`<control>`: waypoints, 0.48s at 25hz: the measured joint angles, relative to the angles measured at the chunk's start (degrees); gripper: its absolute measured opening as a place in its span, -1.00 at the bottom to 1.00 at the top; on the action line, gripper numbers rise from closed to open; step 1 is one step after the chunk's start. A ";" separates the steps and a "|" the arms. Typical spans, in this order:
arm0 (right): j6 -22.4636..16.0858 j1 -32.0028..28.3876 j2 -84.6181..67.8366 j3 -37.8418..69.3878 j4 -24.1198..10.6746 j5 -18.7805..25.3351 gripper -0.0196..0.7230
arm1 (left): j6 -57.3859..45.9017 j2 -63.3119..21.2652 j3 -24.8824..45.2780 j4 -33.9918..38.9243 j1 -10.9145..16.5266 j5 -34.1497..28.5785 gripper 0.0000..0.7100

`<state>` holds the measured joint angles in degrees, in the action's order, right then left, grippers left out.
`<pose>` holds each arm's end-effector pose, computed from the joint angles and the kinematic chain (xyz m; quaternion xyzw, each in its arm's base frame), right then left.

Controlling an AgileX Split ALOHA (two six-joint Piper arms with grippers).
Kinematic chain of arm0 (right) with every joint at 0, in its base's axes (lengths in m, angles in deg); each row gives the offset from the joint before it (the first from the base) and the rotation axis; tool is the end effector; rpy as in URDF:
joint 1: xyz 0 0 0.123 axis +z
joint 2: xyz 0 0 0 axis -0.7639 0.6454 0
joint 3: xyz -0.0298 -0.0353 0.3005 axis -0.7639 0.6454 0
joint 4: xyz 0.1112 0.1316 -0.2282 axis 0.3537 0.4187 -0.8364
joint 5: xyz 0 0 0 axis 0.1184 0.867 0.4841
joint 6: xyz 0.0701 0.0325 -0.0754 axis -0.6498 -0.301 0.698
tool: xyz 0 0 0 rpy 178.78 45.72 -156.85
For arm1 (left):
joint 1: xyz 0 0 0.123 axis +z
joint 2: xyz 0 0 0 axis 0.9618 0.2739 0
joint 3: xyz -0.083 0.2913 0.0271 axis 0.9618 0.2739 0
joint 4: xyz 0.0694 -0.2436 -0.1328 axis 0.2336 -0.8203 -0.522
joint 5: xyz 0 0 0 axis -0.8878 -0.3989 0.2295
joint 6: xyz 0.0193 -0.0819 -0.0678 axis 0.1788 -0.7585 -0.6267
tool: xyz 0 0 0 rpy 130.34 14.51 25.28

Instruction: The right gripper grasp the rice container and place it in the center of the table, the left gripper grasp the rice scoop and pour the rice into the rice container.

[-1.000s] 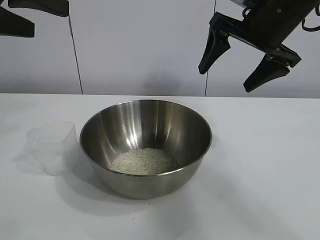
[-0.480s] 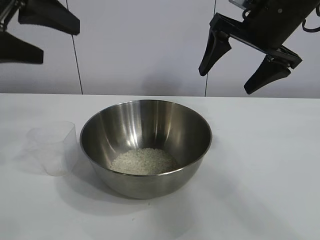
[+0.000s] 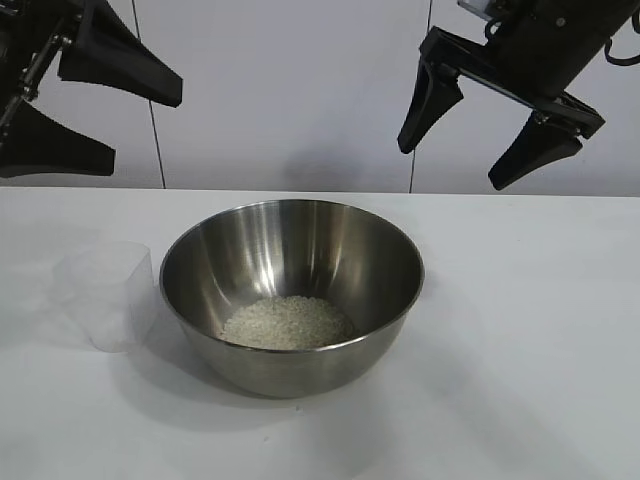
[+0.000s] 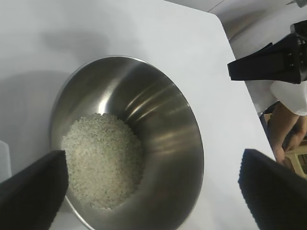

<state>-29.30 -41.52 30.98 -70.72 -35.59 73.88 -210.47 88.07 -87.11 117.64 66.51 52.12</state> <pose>0.4213 0.1006 0.2458 -0.0687 0.9630 0.1991 0.1681 0.3120 -0.1162 0.2349 0.0849 0.8636 -0.4050 0.2881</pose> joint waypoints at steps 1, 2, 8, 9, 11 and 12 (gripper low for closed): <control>0.00 0.00 0.00 0.00 0.00 0.00 0.92 | -0.35 0.00 0.00 0.00 0.00 0.30 0.95; 0.00 0.00 0.00 0.00 0.00 0.00 0.92 | -0.54 0.00 0.00 0.00 0.00 0.35 0.95; 0.00 0.00 0.00 0.00 0.00 0.00 0.92 | -0.71 0.00 0.00 0.00 0.00 0.35 0.95; 0.00 0.00 0.00 0.00 0.00 0.00 0.92 | -0.71 0.00 0.00 0.00 0.00 0.35 0.95; 0.00 0.00 0.00 0.00 0.00 0.00 0.92 | -0.66 0.00 0.00 0.00 0.00 0.35 0.95; 0.00 0.00 0.00 0.00 0.00 0.00 0.92 | -0.66 0.00 0.00 0.00 0.00 0.35 0.95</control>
<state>-29.30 -41.52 30.98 -70.72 -35.59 73.88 -211.13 88.07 -87.11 117.64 66.51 52.47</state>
